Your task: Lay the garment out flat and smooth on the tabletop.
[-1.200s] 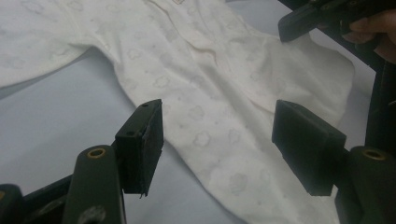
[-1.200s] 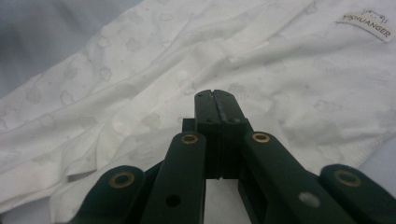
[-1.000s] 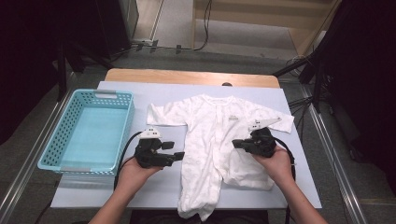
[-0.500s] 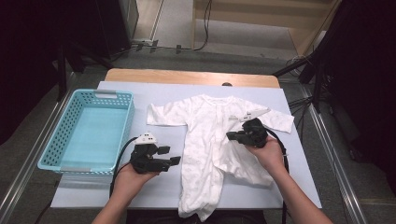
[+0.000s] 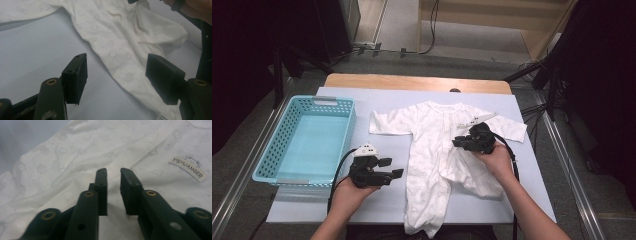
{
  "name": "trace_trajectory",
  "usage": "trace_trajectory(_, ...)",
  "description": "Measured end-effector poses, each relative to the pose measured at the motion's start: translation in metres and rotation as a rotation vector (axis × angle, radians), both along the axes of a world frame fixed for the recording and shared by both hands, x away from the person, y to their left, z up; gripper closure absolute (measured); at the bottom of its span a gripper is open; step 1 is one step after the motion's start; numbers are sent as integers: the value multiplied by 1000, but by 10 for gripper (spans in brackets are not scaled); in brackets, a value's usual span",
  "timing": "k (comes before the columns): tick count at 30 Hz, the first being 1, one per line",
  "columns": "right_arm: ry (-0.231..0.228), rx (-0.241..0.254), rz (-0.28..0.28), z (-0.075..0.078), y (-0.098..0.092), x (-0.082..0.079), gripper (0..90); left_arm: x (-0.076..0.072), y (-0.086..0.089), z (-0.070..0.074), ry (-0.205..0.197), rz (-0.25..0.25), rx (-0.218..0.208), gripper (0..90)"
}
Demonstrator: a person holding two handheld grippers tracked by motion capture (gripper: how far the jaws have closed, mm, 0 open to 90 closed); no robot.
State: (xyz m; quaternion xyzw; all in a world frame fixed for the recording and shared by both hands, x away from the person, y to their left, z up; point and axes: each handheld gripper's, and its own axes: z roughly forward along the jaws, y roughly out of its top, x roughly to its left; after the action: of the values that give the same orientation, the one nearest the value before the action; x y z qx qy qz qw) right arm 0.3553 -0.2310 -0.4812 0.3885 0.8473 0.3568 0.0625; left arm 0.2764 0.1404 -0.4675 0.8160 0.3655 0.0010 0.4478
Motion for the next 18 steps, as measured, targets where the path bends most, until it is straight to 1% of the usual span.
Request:
trace_trajectory(2, 3, 6, 11, 1, -2, -1, 611, 0, 0, 0, -1, -1, -2, 342)
trace_trajectory(5, 16, 47, 22, 4, -7, -4, 509, 1, -1, 1, -2, 0, -9, 342)
trace_trajectory(7, 19, 61, 21, 7, -11, -7, 486, 2, -2, 1, 0, -5, -7, 342)
trace_trajectory(10, 13, 101, 20, 9, -17, -12, 454, 3, -5, 2, -7, -15, -5, 342)
trace_trajectory(11, 20, 114, 24, 9, -19, -13, 432, 4, -5, 2, -7, -16, -9, 342)
trace_trajectory(12, 26, 117, 22, 9, -20, -15, 421, 5, -6, 2, -7, -17, -8, 342)
trace_trajectory(15, 9, 118, 18, 9, -22, -21, 359, 6, -7, 2, -8, -21, -13, 341)
trace_trajectory(18, -2, 119, 16, 10, -26, -26, 325, 9, -9, 3, -11, -27, -14, 342)
